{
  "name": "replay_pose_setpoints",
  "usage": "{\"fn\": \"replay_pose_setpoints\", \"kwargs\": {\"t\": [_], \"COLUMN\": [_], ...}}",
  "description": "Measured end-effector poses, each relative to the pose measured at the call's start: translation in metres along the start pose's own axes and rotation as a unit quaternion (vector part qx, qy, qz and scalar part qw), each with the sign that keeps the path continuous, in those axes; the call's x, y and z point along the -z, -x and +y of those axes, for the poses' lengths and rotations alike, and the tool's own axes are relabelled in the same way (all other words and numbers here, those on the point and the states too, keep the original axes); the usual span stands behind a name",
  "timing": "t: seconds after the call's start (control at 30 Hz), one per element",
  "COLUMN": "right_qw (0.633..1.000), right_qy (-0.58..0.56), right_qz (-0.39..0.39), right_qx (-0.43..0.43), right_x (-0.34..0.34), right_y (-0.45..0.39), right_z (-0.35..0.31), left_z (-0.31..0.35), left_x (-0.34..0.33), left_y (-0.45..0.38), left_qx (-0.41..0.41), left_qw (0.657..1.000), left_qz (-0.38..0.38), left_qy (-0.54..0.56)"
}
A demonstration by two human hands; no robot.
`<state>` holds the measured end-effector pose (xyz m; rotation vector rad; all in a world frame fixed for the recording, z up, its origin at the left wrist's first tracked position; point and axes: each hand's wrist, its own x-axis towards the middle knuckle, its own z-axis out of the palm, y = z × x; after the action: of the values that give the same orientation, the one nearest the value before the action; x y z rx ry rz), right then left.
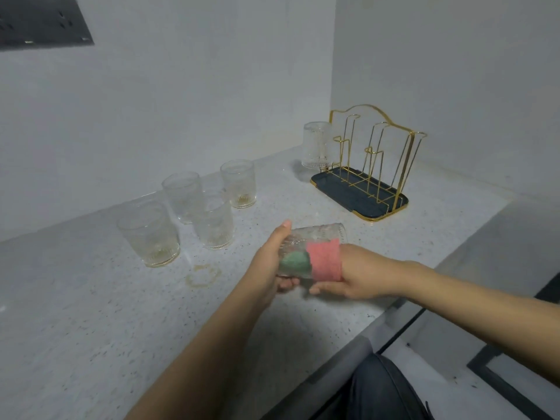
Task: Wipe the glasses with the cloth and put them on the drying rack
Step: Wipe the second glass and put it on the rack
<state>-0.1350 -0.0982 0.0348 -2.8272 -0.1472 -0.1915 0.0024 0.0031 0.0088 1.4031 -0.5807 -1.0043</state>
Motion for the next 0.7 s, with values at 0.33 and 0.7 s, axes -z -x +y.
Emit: {"fn": "replay_pose_setpoints", "kwargs": {"t": [0.33,0.7], "right_qw": [0.824,0.982], "right_qy": [-0.518,0.172], "right_qz": [0.088,0.023], "right_qx": [-0.212,0.08], "right_x": [0.022,-0.005], "right_y": [-0.003,-0.001], "right_z": [-0.013,0.008], "left_z": [-0.022,0.001], "left_x": [-0.001,0.01], "left_y": [-0.002,0.0], "left_qx": [-0.176,0.092], "left_qw": [0.983,0.99], "left_qz": [-0.04,-0.103], "left_qy": [-0.029,-0.001]}}
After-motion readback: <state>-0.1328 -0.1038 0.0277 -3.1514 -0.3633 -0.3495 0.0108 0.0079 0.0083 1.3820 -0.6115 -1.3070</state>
